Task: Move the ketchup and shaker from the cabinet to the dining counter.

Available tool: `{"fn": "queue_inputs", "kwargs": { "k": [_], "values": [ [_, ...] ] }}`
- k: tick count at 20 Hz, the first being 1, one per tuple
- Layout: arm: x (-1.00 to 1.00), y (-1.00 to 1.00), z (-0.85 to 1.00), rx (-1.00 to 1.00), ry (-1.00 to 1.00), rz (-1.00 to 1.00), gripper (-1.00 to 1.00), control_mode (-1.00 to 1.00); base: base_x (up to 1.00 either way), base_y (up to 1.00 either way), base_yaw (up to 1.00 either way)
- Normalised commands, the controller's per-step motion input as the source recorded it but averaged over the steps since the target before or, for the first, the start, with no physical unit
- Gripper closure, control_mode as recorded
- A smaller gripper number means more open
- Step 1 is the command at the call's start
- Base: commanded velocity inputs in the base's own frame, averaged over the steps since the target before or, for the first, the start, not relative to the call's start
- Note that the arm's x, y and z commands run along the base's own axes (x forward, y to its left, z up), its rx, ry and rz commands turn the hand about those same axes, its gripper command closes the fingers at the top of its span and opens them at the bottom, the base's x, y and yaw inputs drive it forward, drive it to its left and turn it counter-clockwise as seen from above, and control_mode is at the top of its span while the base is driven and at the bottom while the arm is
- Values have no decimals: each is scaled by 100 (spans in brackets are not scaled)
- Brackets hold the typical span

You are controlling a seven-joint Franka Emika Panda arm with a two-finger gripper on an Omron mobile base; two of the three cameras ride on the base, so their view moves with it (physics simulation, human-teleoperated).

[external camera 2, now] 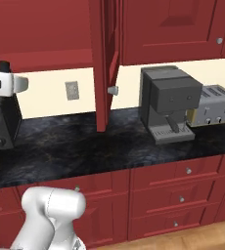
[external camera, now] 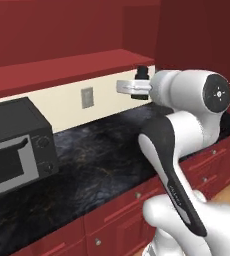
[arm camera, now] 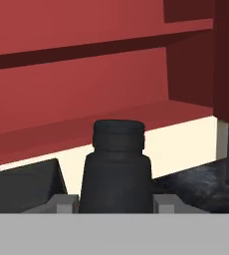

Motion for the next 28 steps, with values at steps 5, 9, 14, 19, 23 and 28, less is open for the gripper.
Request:
{"fn": "queue_inputs", "kwargs": {
  "k": [5, 9, 14, 19, 23, 28],
  "values": [
    [0, 0, 0, 0, 0, 0, 100, 100, -100, -53, -12],
    [0, 0, 0, 0, 0, 0, 100, 100, -67, -31, -66],
    [0, 0, 0, 0, 0, 0, 100, 100, -21, 0, -90],
    [0, 0, 0, 0, 0, 0, 100, 100, -18, -4, -89],
    [0, 0, 0, 0, 0, 0, 100, 100, -18, -19, -84],
    [0, 0, 0, 0, 0, 0, 100, 100, -17, -38, -77]
  ]
}}
